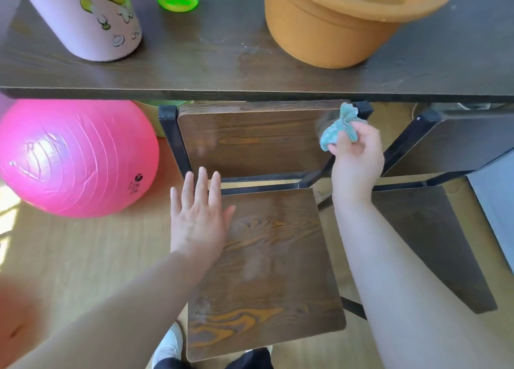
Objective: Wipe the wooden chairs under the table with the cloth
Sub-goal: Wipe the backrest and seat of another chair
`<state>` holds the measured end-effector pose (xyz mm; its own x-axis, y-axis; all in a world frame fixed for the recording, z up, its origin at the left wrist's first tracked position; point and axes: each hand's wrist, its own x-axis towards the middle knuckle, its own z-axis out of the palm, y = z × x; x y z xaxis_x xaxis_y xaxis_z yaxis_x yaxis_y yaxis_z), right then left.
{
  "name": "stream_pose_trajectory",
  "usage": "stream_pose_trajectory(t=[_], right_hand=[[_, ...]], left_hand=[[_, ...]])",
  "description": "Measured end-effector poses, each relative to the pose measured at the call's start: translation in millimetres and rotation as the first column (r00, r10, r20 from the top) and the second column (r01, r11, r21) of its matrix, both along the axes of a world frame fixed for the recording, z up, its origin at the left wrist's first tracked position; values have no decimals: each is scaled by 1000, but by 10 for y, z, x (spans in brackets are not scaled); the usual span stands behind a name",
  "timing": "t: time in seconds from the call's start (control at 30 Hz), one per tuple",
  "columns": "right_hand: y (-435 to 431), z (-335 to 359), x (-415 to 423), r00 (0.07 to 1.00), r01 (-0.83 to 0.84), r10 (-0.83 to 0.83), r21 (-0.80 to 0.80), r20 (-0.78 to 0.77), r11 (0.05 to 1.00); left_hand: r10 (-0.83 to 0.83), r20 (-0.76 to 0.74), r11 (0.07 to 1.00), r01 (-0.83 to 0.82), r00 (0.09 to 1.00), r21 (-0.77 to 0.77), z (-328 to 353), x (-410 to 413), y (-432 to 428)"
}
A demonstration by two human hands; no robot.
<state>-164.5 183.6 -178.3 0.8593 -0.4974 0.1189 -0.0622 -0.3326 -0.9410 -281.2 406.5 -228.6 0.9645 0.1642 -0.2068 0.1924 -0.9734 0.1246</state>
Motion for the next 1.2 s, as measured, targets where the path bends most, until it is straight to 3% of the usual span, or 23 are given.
stream_pose_trajectory(t=[0.23,0.43,0.7,1.0,1.2], right_hand=[[-36,-66,72,998,-64,61,-139,-25,988],[62,-113,78,999,-39,38,-85,-10,996],[431,-109,15,1000,-4,5,-76,6,997],[1382,-26,-189,978,-116,118,-21,173,993],[1866,-172,-357,932,-238,280,-195,230,952]], left_hand=[[12,21,1000,-11,1000,-19,35,133,-202],[72,106,990,-58,992,-128,226,247,-231],[63,162,991,-43,985,-126,300,241,-30],[86,113,991,-72,990,-117,187,1,538],[103,41,991,-99,994,-87,104,-149,844]])
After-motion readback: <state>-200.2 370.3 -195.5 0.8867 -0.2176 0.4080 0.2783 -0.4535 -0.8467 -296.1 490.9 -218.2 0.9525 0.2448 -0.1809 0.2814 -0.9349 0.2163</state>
